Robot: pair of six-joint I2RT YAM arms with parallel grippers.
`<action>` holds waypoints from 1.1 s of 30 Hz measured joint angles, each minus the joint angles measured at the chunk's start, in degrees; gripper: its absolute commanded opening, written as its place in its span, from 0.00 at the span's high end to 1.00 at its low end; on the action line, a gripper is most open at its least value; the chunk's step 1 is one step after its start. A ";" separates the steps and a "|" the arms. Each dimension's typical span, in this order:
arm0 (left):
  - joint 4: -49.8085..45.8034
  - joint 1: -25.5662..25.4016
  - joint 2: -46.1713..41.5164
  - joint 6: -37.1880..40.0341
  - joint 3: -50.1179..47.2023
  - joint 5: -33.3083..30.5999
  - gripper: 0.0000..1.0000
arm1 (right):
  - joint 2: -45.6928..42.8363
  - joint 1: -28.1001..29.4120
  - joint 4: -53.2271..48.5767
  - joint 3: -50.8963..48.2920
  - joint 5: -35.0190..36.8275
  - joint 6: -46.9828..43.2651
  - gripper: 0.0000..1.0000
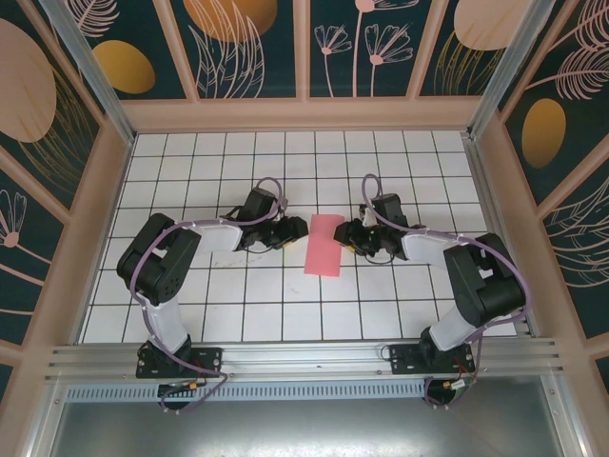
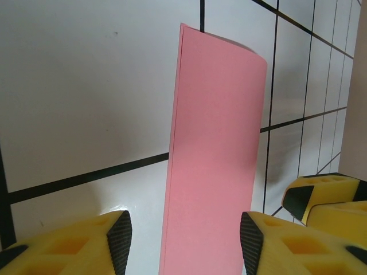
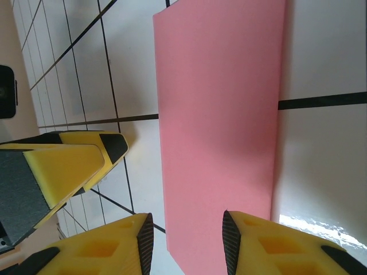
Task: Fold a paper plane with a square sheet of paper (pick it up from the middle)
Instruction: Fold the square sheet of paper in half at the center of the table, then pick up the square sheet of paper from the center of the table.
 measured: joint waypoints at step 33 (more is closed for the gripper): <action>1.66 -0.68 2.36 -1.22 1.57 3.08 0.45 | 5.60 -0.02 3.34 -1.49 -0.07 -0.42 0.65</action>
